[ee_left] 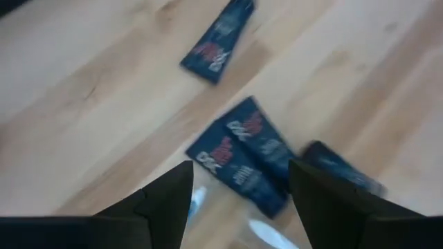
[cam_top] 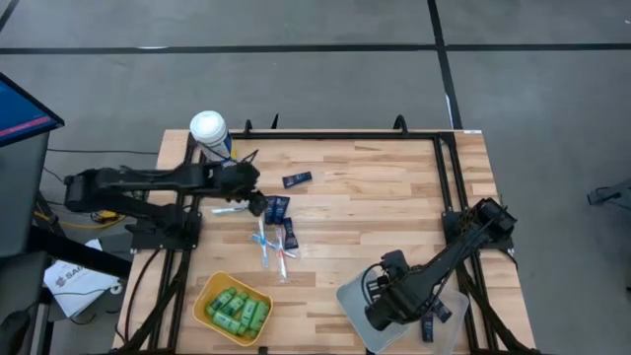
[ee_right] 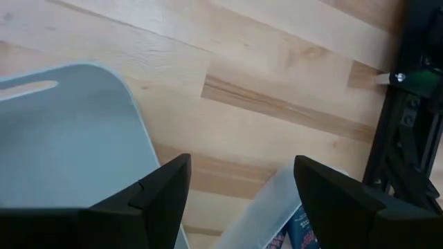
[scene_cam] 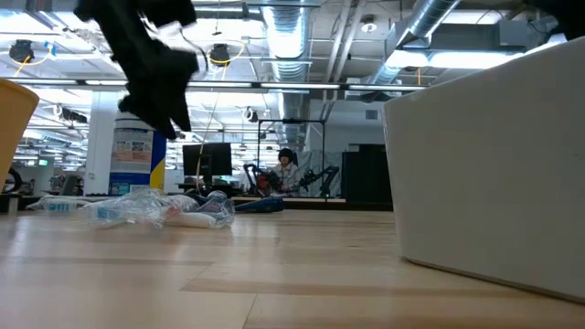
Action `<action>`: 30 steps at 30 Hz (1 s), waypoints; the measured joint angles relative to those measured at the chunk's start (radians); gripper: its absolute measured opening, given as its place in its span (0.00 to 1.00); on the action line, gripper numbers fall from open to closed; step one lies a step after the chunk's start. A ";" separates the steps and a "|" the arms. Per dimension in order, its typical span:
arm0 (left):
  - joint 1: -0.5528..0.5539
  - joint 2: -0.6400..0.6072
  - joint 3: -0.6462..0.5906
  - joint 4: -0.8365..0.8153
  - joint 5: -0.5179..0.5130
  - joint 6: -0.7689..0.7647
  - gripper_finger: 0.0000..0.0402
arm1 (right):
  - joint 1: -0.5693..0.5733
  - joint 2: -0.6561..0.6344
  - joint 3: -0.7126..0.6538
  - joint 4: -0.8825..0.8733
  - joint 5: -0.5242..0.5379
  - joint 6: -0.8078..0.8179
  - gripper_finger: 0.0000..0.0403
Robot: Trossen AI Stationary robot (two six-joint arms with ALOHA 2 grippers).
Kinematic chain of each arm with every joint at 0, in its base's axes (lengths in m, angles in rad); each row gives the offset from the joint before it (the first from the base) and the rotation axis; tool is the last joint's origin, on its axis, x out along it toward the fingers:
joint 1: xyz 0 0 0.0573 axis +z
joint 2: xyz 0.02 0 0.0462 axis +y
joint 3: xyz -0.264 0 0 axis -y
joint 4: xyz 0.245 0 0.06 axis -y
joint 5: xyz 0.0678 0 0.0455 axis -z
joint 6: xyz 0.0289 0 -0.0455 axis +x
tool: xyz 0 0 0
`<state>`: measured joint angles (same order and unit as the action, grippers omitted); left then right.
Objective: Pick & Place Travel size toiletries
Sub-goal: Put the blue shave cream into the transparent bin
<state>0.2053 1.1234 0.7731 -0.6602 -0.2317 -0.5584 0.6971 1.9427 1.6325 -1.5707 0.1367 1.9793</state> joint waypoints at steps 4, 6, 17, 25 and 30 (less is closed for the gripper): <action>0.078 0.112 0.000 0.061 0.059 0.008 0.58 | 0.003 0.000 0.000 0.008 0.000 0.002 0.62; 0.103 0.155 0.000 0.100 0.104 0.015 0.58 | 0.003 0.000 0.000 0.008 0.000 0.002 0.62; 0.127 0.352 0.000 0.146 0.141 0.021 0.58 | 0.003 0.000 0.000 0.013 0.000 0.003 0.62; 0.127 0.420 0.000 0.158 0.210 -0.006 0.58 | 0.003 0.000 0.000 0.009 0.000 0.003 0.62; 0.121 0.424 -0.010 0.172 0.212 -0.007 0.58 | 0.003 0.000 0.000 0.002 0.000 0.002 0.62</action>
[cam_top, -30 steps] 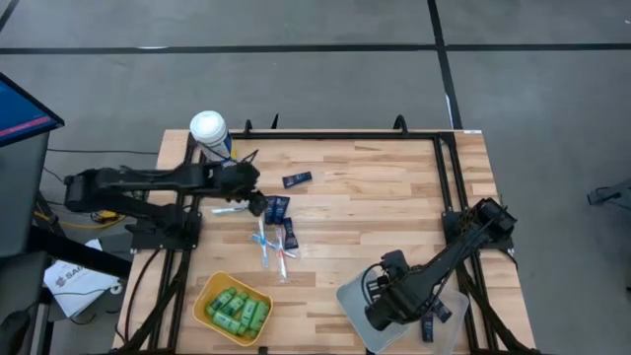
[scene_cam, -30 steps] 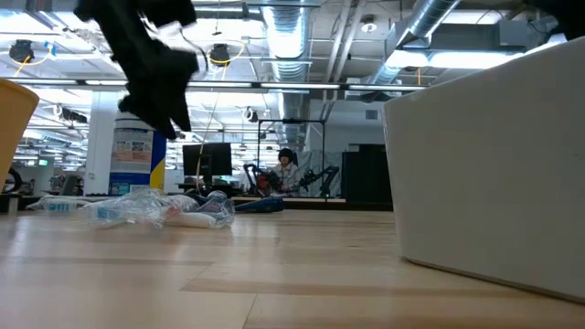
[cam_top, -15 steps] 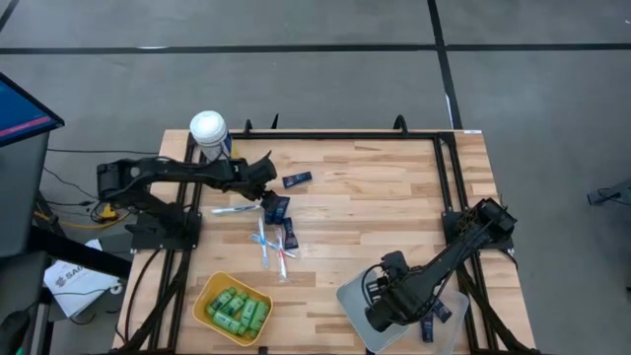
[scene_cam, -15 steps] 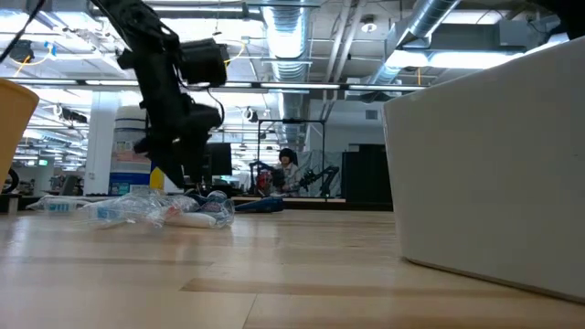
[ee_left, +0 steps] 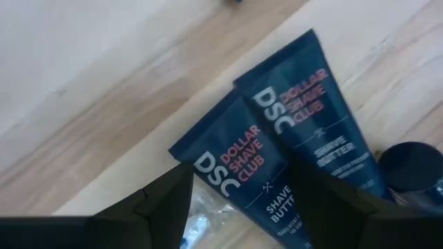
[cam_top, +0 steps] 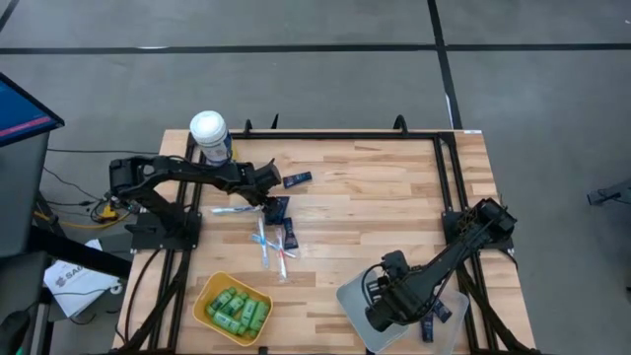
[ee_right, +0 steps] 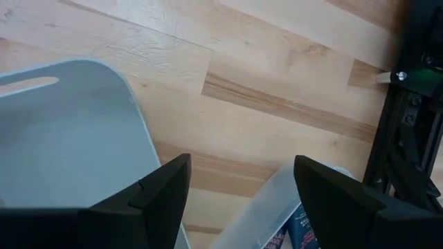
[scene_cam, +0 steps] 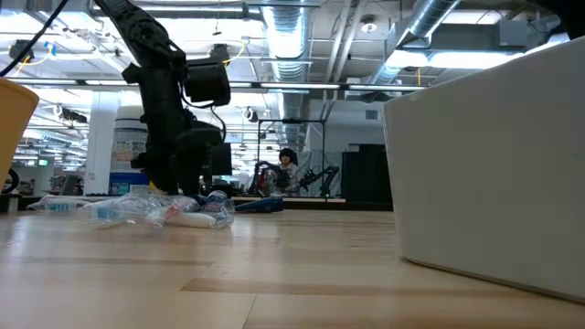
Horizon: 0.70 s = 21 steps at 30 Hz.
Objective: Pick & Place Travel size toiletries
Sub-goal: Put the blue shave cream into the transparent bin
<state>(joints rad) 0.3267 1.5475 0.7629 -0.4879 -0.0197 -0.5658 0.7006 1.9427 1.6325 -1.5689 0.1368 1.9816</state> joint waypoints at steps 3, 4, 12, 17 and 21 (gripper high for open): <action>0.000 -0.002 -0.023 0.016 0.010 -0.019 0.58 | 0.000 0.000 0.000 -0.002 0.005 0.000 0.62; 0.001 -0.003 -0.032 0.024 0.018 -0.021 0.58 | 0.000 0.000 0.000 -0.002 0.008 0.000 0.62; 0.001 -0.004 -0.057 0.058 0.083 -0.041 0.58 | -0.002 0.000 0.000 -0.002 0.026 -0.002 0.62; 0.007 -0.003 -0.059 0.068 0.086 -0.041 0.54 | -0.002 0.000 0.000 -0.002 0.026 -0.002 0.62; 0.013 -0.002 -0.060 0.068 0.080 -0.037 0.44 | -0.002 0.000 0.000 -0.002 0.026 -0.002 0.62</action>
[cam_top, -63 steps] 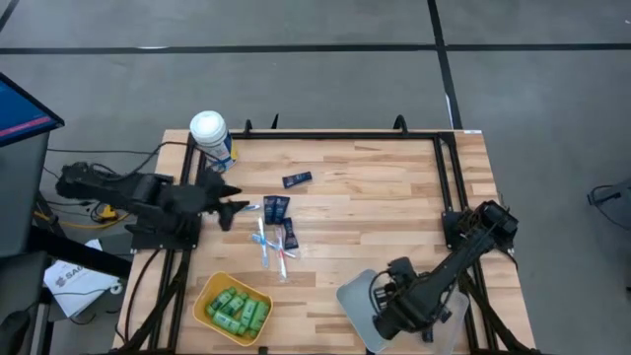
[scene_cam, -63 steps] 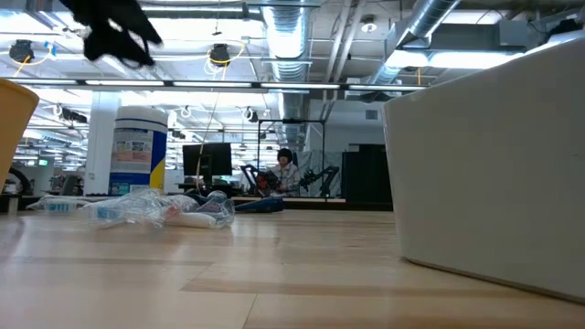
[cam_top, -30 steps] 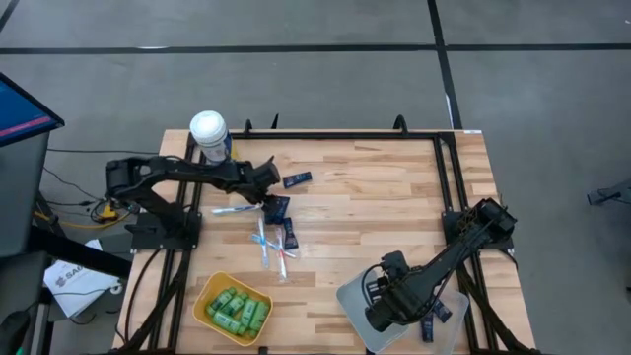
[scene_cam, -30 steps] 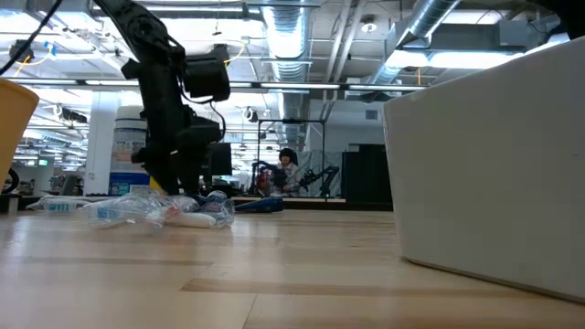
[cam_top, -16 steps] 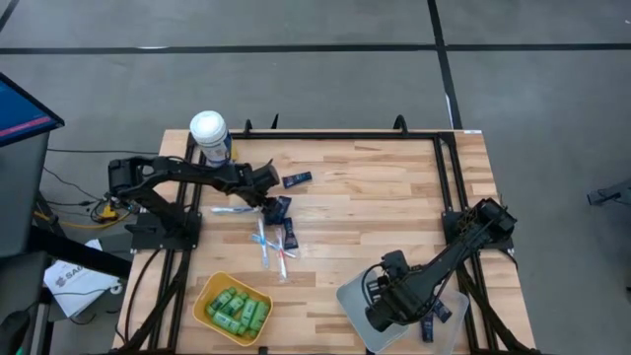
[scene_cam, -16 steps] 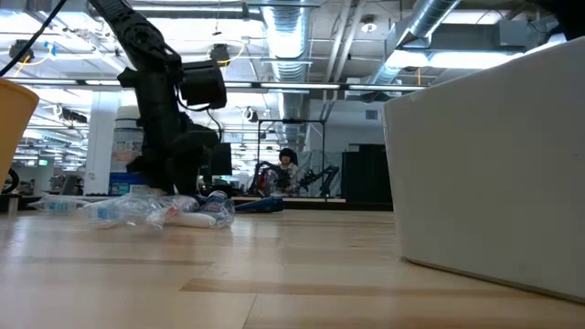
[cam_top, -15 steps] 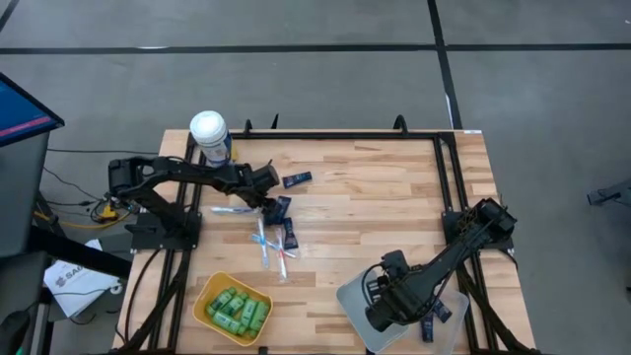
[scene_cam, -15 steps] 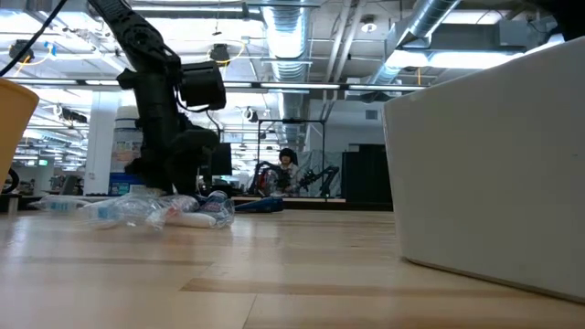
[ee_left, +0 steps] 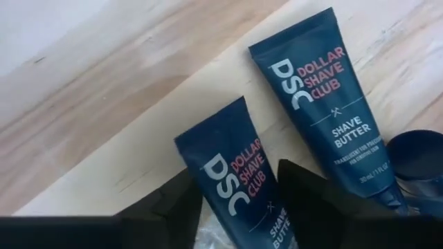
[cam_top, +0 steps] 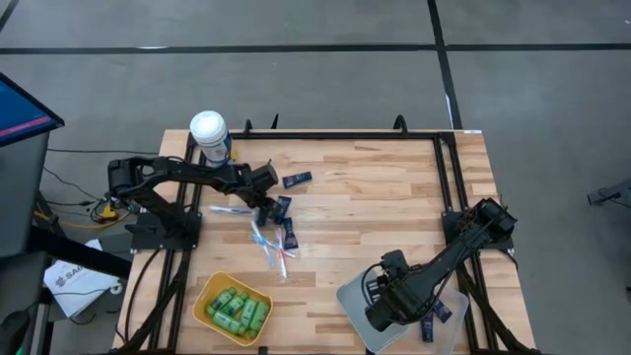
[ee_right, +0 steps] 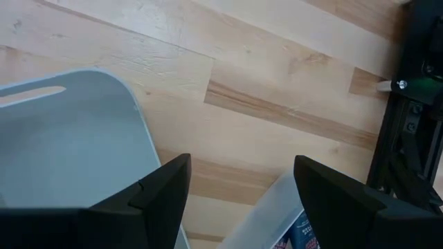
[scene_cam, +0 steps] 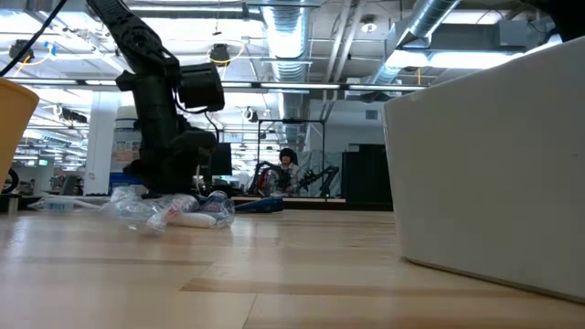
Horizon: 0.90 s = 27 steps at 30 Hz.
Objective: Pick & Place Travel size toiletries
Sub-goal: Put the blue shave cream into the transparent bin
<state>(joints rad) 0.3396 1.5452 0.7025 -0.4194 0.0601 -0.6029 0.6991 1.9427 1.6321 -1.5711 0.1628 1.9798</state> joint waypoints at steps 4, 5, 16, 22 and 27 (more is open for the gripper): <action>0.008 -0.001 -0.002 0.009 -0.001 0.029 0.33 | 0.000 0.000 0.000 0.000 0.000 0.000 0.62; 0.010 -0.001 -0.002 0.013 0.001 0.039 0.30 | 0.000 0.000 0.000 0.000 0.000 0.000 0.62; 0.009 -0.130 -0.002 0.079 0.000 0.072 0.12 | -0.017 0.000 0.007 0.008 0.062 0.000 0.62; 0.009 -0.296 -0.002 0.121 0.004 0.072 0.10 | -0.074 0.000 0.082 0.013 0.228 -0.090 0.62; 0.001 -0.445 -0.001 0.197 0.066 0.072 0.11 | -0.166 0.000 0.189 0.034 0.390 -0.284 0.62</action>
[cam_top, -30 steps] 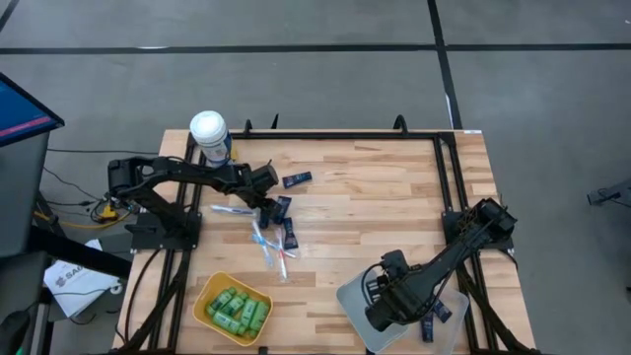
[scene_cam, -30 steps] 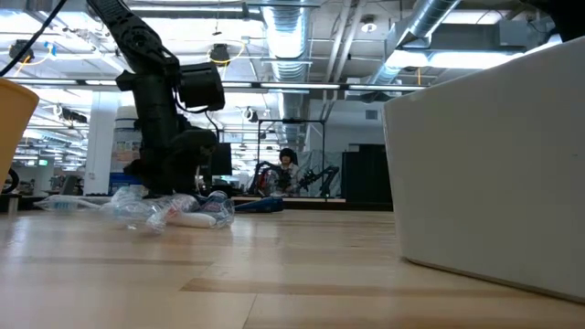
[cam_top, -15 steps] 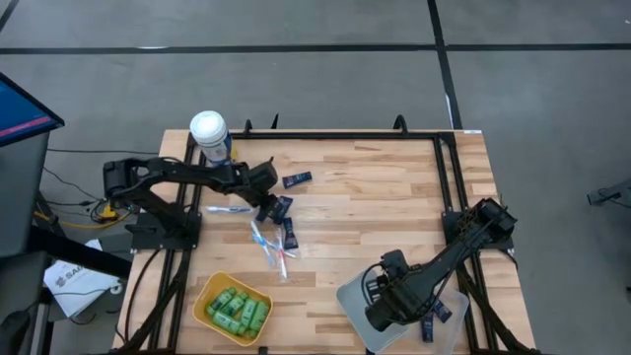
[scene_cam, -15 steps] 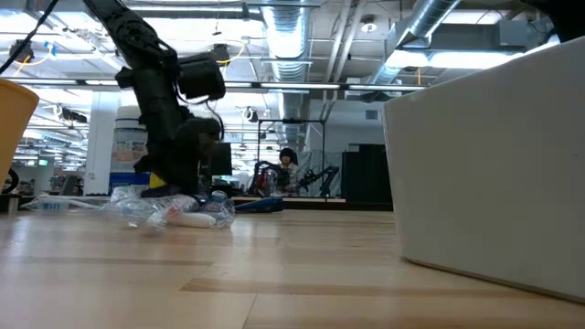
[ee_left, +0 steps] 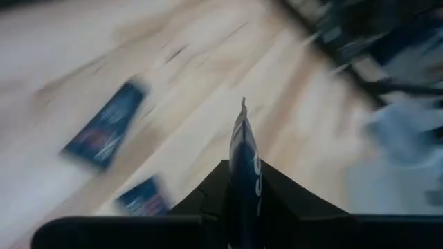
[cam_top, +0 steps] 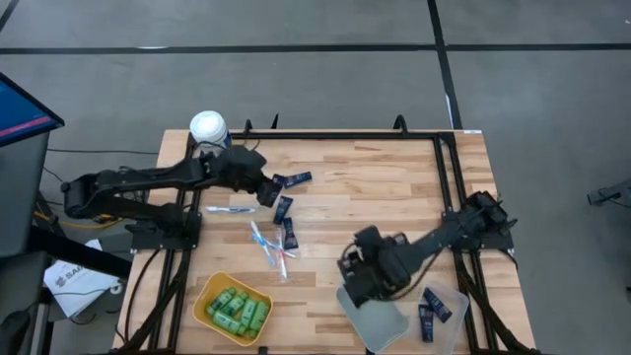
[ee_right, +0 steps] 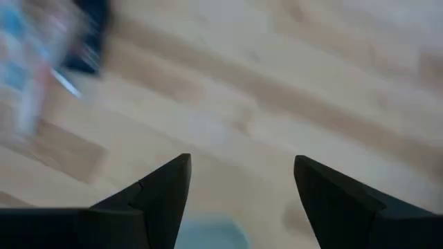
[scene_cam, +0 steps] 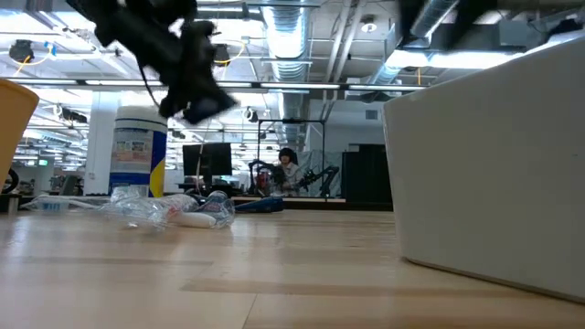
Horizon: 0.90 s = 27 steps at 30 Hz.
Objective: Pick & Place Travel size toiletries
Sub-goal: Put the blue shave cream into the transparent bin
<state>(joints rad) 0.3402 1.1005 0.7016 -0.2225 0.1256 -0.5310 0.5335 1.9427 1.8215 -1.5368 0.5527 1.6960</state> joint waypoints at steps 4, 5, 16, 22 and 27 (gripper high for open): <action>-0.017 -0.106 0.001 0.075 0.058 0.001 0.10 | -0.093 0.000 0.104 0.080 0.091 -0.257 0.62; -0.024 -0.124 0.001 0.095 0.069 0.001 0.10 | -0.116 0.000 0.129 0.112 0.106 -0.333 0.62; -0.158 -0.244 0.001 0.203 0.130 0.051 0.11 | -0.330 0.000 0.310 0.701 0.029 -1.124 0.62; -0.210 -0.248 0.001 0.233 0.133 0.056 0.11 | -0.392 0.000 0.319 0.842 -0.106 -1.239 0.62; -0.212 -0.247 0.001 0.244 0.132 0.062 0.11 | -0.404 0.000 0.317 0.842 -0.192 -1.276 0.62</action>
<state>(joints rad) 0.1284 0.8532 0.7029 0.0216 0.2576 -0.4686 0.1292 1.9427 2.1387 -0.6945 0.3610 0.4200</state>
